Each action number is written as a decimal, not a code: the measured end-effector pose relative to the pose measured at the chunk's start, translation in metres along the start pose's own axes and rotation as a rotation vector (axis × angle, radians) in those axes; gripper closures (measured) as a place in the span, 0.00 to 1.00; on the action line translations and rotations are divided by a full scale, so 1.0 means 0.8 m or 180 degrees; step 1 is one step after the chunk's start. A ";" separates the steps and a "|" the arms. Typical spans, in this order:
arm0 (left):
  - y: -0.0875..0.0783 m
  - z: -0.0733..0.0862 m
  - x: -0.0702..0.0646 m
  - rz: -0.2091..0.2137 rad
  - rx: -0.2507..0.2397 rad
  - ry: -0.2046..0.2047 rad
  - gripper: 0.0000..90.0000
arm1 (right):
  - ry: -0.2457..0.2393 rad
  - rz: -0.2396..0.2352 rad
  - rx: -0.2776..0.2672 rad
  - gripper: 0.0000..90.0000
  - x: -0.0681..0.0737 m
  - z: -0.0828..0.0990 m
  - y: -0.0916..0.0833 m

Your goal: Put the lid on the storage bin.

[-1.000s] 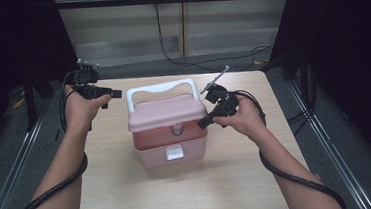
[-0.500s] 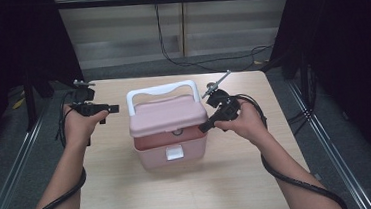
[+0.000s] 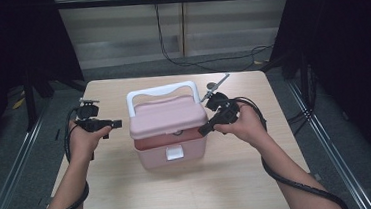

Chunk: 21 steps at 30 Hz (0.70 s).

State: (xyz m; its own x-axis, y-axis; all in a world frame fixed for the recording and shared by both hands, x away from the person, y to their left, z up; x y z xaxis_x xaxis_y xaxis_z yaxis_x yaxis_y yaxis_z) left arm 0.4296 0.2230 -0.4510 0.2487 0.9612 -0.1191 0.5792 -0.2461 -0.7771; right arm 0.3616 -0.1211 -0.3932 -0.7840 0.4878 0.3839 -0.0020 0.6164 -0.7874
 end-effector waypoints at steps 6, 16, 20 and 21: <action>0.013 0.021 0.005 0.0013 0.0080 -0.0010 0.32 | -0.0033 0.0011 -0.0018 0.99 0.001 0.001 -0.004; 0.028 0.047 0.004 0.0034 0.0165 0.0035 0.31 | -0.0023 0.0065 -0.0020 0.95 0.001 0.007 -0.010; 0.031 0.053 0.004 0.0051 0.0177 0.0020 0.31 | -0.0030 0.0102 0.0007 0.93 0.000 0.011 -0.007; 0.032 0.054 0.003 0.0053 0.0185 0.0019 0.31 | -0.0028 0.0097 0.0006 0.93 0.000 0.011 -0.007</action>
State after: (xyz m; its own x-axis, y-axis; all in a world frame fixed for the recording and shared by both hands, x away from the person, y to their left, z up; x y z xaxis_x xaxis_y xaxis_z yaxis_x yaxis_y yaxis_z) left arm 0.4113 0.2248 -0.4979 0.2627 0.9562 -0.1288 0.5289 -0.2544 -0.8097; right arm 0.3561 -0.1300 -0.3933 -0.7891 0.5009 0.3556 0.0207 0.6002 -0.7996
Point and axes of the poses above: each handheld gripper's, and its own axes: y roughly forward along the jaws, z roughly out of its underside, x roughly to its left, the point moved 5 cm from there along y, roughly forward along the jaws, and after that the axes turned 8 degrees about -z, right-handed, at the moved point
